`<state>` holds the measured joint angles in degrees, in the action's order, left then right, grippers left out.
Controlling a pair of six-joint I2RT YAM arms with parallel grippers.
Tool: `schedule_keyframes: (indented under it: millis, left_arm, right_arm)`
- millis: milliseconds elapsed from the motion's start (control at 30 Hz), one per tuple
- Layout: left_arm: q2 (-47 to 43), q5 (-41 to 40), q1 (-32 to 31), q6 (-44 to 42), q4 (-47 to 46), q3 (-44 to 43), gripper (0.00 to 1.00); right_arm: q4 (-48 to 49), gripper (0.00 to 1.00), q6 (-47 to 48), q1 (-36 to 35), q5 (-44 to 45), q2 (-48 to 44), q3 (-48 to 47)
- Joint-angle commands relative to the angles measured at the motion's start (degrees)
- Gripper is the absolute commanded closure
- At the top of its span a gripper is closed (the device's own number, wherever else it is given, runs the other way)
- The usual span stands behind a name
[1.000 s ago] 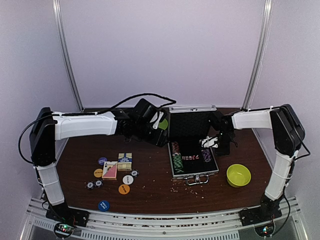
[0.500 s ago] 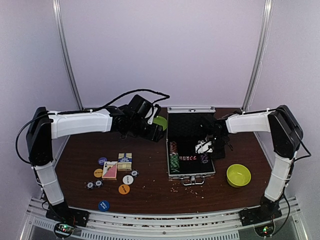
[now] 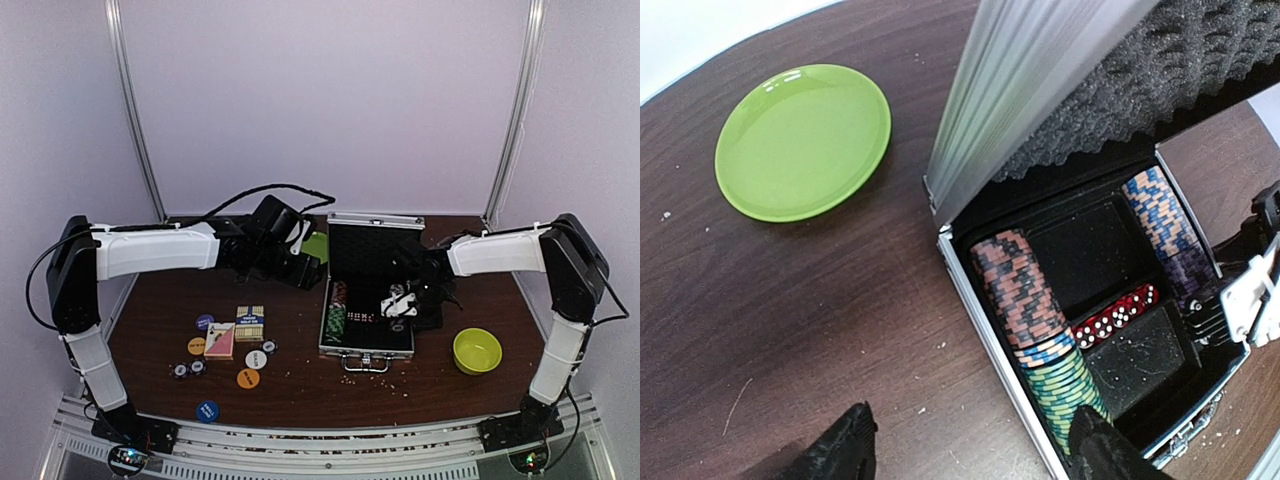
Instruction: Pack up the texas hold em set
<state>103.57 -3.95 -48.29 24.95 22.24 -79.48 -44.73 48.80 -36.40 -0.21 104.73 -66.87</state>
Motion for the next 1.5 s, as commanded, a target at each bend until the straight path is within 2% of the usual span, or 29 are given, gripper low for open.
schedule_keyframes:
  millis: [0,133,400,567,667,767,867,1000,1100,1467]
  left_arm:
    - [-3.26,-0.74,0.48,-1.67,1.51,-0.16,0.32]
    - [-6.59,-4.3,0.46,0.14,9.38,0.3,0.3]
    - [-9.83,-8.28,0.47,5.82,27.11,2.4,0.29]
    - [-8.42,-8.94,1.25,9.35,32.01,2.06,0.18]
    - [-5.15,-6.73,3.46,10.39,32.49,1.84,0.14]
    - [-1.85,-6.52,5.7,10.89,32.28,1.08,0.16]
    - [1.39,-5.65,7.42,10.7,31.6,-0.57,0.18]
    - [6.01,-4.99,8.31,11.74,33.32,-4.51,0.18]
    - [8.8,-3.74,9.04,12.4,33.92,-5.91,0.18]
    - [13.37,-1.23,9.09,13.93,34.12,-6.33,0.19]
  right_arm:
    - [1.05,0.8,-1.77,-0.69,-1.91,-6.05,2.93]
    - [0.13,0.72,-1.95,-0.69,-2.57,-13.08,6.09]
    - [-2.54,0.67,-5.49,-0.69,-5.83,-26.03,9.59]
    - [-4.76,0.66,-9.19,-0.69,-12.12,-33.02,10.05]
    - [-4.72,0.63,-12.39,-0.29,-16.25,-38.69,12.4]
    - [-2.82,0.53,-16.1,2.45,-20.36,-44.95,15.91]
    - [1.63,0.26,-21.83,9.11,-24.24,-50.35,19.15]
    - [9.76,0.1,-29.44,19.45,-35.33,-55.72,25.34]
    - [9.38,0.09,-29.26,20.72,-32.76,-56.59,24.97]
    - [11.08,0.1,-27.82,20.94,-33.45,-55.84,25.79]
